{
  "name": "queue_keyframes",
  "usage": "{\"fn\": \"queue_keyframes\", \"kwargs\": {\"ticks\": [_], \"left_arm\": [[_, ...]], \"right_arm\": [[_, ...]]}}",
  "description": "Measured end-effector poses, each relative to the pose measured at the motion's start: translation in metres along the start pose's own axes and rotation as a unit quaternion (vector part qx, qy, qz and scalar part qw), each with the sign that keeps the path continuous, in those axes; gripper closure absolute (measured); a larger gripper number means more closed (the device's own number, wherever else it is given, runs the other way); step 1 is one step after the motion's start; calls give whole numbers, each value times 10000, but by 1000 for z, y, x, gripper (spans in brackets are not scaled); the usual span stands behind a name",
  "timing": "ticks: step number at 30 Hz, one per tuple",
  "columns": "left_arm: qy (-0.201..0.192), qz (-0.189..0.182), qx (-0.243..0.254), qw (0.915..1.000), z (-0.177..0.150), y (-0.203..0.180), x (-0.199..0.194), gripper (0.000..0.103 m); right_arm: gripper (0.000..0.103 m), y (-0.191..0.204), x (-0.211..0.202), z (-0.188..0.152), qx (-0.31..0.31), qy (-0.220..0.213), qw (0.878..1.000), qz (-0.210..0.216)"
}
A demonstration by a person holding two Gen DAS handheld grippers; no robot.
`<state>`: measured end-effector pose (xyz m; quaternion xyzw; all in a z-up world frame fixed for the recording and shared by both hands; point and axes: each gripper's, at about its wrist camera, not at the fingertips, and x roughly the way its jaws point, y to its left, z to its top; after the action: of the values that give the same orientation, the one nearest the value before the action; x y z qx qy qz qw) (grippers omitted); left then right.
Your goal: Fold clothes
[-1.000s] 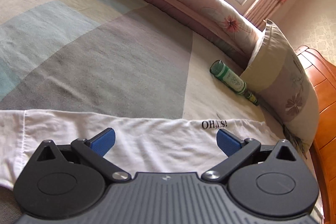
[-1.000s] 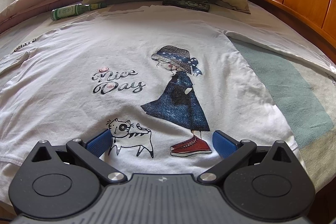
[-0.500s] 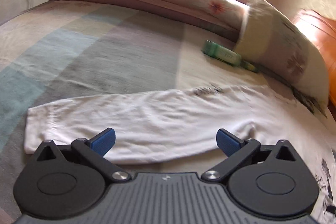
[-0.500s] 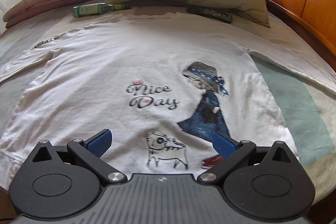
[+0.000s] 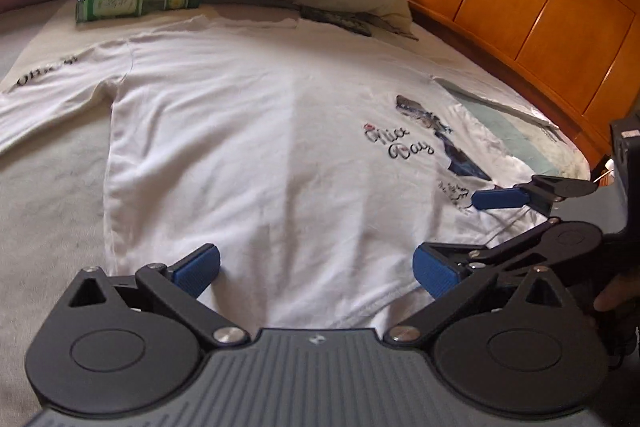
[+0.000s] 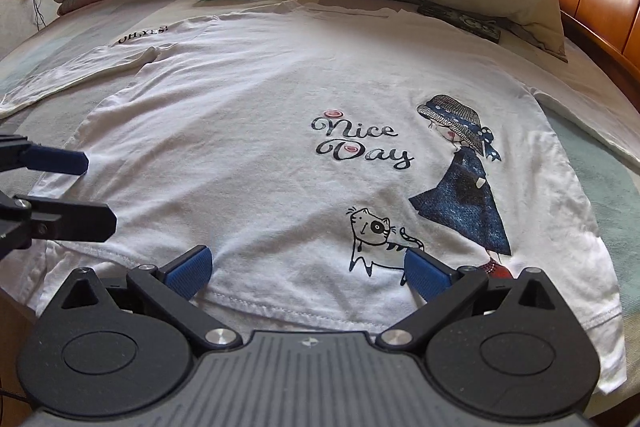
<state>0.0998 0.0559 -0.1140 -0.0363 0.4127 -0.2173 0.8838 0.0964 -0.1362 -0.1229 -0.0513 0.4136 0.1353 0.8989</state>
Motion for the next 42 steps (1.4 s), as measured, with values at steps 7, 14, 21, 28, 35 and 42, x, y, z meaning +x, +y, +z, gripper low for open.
{"fn": "queue_keyframes", "kwargs": {"ticks": [7,14,21,28,35,42], "left_arm": [[173,81,-109,9998,-14,10,-29,1],[-233,-44,10,9997,54,28,-5,1],[-34,-298,-442,9986,73,50,49,1],[-155,286,-592,9977,71,56,29,1],[20,-104,379,9992,39,-6,13,1],[291,531,918,9939,-2,-31,13,1]], "right_arm": [[0,-3,-7,-13,-86,-153,9998,19],[0,-1,-7,-15,-15,-191,9998,-58],[0,-1,-9,-18,-67,-238,9997,-32],[0,-2,-10,-21,-135,-289,9995,10],[0,-7,-15,-14,-188,-63,9998,-8],[0,-63,-33,-2,342,-371,9982,-313]]}}
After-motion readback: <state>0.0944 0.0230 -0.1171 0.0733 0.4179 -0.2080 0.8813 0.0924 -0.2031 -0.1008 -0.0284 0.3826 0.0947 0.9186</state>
